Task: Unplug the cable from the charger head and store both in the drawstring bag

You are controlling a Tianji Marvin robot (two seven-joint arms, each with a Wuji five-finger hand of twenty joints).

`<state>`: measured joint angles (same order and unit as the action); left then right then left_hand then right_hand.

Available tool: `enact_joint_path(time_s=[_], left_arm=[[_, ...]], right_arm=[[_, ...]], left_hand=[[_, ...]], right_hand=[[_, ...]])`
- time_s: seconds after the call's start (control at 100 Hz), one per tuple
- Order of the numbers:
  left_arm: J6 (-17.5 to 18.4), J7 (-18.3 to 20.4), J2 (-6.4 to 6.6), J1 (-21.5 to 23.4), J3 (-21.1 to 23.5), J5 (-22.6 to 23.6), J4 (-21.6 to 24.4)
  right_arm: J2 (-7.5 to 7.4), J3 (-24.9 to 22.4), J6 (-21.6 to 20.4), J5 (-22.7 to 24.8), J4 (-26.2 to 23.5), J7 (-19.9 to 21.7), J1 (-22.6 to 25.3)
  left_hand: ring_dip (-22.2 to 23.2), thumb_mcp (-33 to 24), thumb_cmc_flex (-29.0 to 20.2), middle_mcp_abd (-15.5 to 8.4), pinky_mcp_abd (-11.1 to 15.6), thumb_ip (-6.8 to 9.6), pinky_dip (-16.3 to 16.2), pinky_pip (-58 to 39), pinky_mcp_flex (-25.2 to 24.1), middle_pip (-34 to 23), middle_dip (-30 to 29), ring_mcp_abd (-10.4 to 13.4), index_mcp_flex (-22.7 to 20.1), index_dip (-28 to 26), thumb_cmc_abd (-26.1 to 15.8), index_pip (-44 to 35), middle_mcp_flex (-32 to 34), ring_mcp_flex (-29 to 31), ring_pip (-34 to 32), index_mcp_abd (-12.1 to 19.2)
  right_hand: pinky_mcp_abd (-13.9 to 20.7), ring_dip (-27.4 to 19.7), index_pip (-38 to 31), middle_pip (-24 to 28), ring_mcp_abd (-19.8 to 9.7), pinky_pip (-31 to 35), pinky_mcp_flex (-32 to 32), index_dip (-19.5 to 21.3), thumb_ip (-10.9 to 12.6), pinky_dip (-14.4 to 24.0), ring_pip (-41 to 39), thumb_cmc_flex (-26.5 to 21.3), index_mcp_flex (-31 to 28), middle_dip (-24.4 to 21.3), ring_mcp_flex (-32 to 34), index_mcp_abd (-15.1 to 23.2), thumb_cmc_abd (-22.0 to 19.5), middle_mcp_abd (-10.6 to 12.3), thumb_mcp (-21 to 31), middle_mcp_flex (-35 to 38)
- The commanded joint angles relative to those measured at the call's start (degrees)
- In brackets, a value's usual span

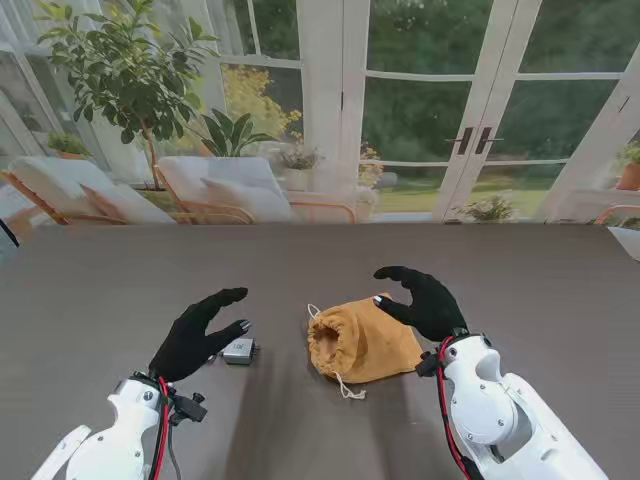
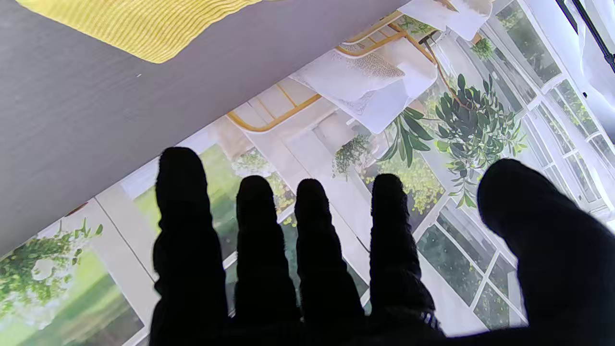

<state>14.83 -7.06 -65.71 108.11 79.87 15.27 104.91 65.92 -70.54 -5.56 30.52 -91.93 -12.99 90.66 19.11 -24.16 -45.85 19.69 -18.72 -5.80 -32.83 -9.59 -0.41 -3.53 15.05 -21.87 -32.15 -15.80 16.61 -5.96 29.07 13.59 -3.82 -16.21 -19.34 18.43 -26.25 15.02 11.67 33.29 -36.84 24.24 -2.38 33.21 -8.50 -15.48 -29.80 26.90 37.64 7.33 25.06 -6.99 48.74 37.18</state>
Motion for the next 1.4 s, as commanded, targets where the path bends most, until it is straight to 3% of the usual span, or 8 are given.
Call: enact_joint_path(time_s=[0.0, 0.33, 0.53, 0.69, 0.92, 1.16, 1.39], left_arm=[[-0.2, 1.2, -0.13, 0.2, -0.1, -0.1, 0.5], [-0.5, 2.0, 0.04, -0.7, -0.4, -0.1, -0.7], [-1.4, 2.8, 0.51, -1.0, 1.7, 3.8, -1.8], [-3.7, 7.1, 1.6, -0.4, 6.0, 8.2, -1.1], [-5.3, 13.6, 3.39, -1.8, 10.3, 15.8, -2.2], [-5.3, 21.7, 5.5, -6.2, 10.5, 22.1, -6.4], [-2.7, 27.2, 7.12, -10.8, 9.1, 28.4, -10.1]], right_arm=[[0.2, 0.1, -0.3, 0.2, -0.1, 0.7, 0.3], [0.21, 0.2, -0.3, -0.1, 0.0, 0.8, 0.2], [0.11, 0.1, 0.3, -0.1, -1.3, 1.3, 0.9], [0.08, 0.3, 0.3, -0.5, -1.4, 1.7, 0.9], [0.07, 0.4, -0.2, -0.9, -1.5, 1.9, 1.1], [0.18, 0.7, -0.7, -1.5, -1.2, 1.7, 1.1], [0.18, 1.2, -0.8, -2.0, -0.8, 2.0, 1.0]], left_hand=[[-0.6, 1.4, 0.3, -0.7, 1.9, 1.82, 0.2, 1.3, -1.1, 0.6, -0.4, 0.8, -0.2, 0.3, -1.5, 0.5, -0.6, -1.0, 0.5, 0.8], [-0.5, 1.2, -0.1, -0.6, 1.8, 1.88, 0.2, 1.1, -0.8, 0.4, -0.2, 0.6, -0.4, 0.3, -1.4, 0.4, -0.1, -0.6, 0.4, 0.6], [-0.1, 0.5, -0.5, 0.1, 1.2, 2.0, 0.0, 0.8, 0.0, -0.2, 0.2, -0.2, -1.5, 0.1, -0.9, 0.0, 1.6, 0.9, -0.3, 0.1], [0.7, -1.5, -0.7, -0.1, 1.0, 2.08, -0.3, 0.3, 0.7, -0.5, 1.0, -0.1, -1.9, 0.0, 0.3, -0.2, 2.5, 1.9, -0.7, 0.4], [2.0, -10.2, 0.9, -1.7, 0.6, 1.31, -0.7, -0.4, 2.9, -0.6, 2.1, 0.6, -0.2, -0.1, 5.2, 0.0, 2.9, 3.4, -1.3, 1.0], [2.2, -16.1, 0.4, -4.6, 1.0, 0.84, -0.5, -0.8, 4.9, -0.9, 2.4, 2.0, 4.5, 1.1, 10.1, 1.8, 0.8, 3.4, -2.2, 3.0], [2.1, -19.9, 0.7, -6.5, 1.6, 0.29, 0.1, -1.0, 6.2, -1.3, 2.5, 3.3, 5.5, 1.9, 14.2, 1.9, -0.7, 3.1, -3.4, 2.9]], right_hand=[[0.2, -0.6, 0.1, -0.7, -1.2, -2.0, 21.1, 1.1, 0.3, 1.4, 0.1, 1.5, 0.5, -0.9, -1.1, 1.8, 1.0, 1.7, 0.4, -0.4], [0.2, -0.5, -0.1, -0.6, -1.0, -2.0, 20.8, 1.0, 0.4, 1.9, -0.1, 1.4, 0.3, -0.8, -0.8, 1.5, 1.0, 1.3, 0.3, 0.0], [0.1, -0.4, -0.2, -0.4, -0.9, -2.0, 20.7, 1.0, 0.4, 2.2, -0.4, 1.5, 0.2, -0.7, -0.5, 1.3, 0.9, 1.0, 0.4, 0.3], [0.0, -0.2, -0.2, -0.3, -0.8, -1.9, 20.6, 1.1, 0.4, 2.3, -0.5, 1.5, 0.1, -0.6, -0.2, 1.3, 0.8, 0.7, 0.4, 0.5], [0.0, 0.0, -0.4, 0.0, -0.7, -1.8, 20.4, 1.1, 0.4, 2.6, -0.8, 1.6, 0.0, -0.4, 0.2, 0.9, 0.8, 0.5, 0.5, 1.0], [-0.1, 0.1, -0.5, 0.1, -0.6, -1.7, 20.4, 1.0, 0.4, 2.8, -0.9, 1.6, -0.1, -0.4, 0.4, 0.8, 0.8, 0.4, 0.5, 1.1], [-0.1, 0.3, -0.6, 0.1, -0.5, -1.7, 20.4, 1.0, 0.4, 2.9, -1.0, 1.5, -0.2, -0.3, 0.5, 0.6, 0.8, 0.1, 0.6, 1.3]])
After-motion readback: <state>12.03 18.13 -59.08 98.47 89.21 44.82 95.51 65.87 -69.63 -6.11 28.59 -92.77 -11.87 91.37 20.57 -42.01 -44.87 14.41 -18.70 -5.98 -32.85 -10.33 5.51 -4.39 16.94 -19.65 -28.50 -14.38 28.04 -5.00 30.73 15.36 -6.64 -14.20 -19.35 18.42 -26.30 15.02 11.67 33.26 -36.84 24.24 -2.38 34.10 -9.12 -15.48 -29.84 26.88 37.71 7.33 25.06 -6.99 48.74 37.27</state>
